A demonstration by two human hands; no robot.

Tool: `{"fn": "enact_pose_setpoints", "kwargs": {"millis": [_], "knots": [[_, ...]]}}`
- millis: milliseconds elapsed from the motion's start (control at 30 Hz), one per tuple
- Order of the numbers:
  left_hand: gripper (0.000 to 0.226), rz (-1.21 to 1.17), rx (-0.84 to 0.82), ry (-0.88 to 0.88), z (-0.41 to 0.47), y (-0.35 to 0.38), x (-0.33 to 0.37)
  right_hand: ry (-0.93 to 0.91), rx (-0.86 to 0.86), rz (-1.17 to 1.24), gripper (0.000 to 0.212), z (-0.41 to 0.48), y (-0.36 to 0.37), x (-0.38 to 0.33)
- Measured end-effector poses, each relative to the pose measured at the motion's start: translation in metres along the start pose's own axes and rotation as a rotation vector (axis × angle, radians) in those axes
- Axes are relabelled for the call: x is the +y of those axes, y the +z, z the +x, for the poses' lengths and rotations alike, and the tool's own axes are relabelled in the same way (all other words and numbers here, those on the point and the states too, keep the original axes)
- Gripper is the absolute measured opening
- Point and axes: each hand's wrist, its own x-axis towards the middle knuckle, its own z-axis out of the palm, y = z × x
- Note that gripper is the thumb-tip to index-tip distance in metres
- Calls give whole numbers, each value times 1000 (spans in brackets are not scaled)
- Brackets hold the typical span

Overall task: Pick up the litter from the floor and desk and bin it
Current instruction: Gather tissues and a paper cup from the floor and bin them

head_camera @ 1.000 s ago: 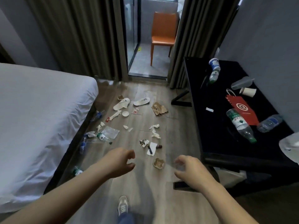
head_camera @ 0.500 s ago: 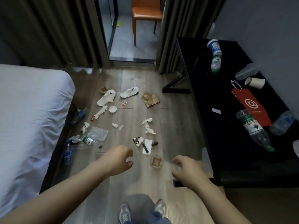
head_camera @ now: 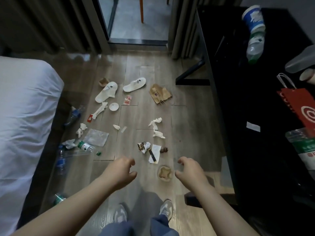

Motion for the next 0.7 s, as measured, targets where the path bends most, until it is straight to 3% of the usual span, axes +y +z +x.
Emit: {"fn": "enact_pose_setpoints", "kwargs": {"millis": [400, 700], "knots": [[38, 33, -105, 23, 220, 192, -66, 102, 7, -54, 57, 202, 164, 122], [34, 62, -92, 82, 335, 352, -132, -42, -17, -208, 59, 327, 304, 198]]}}
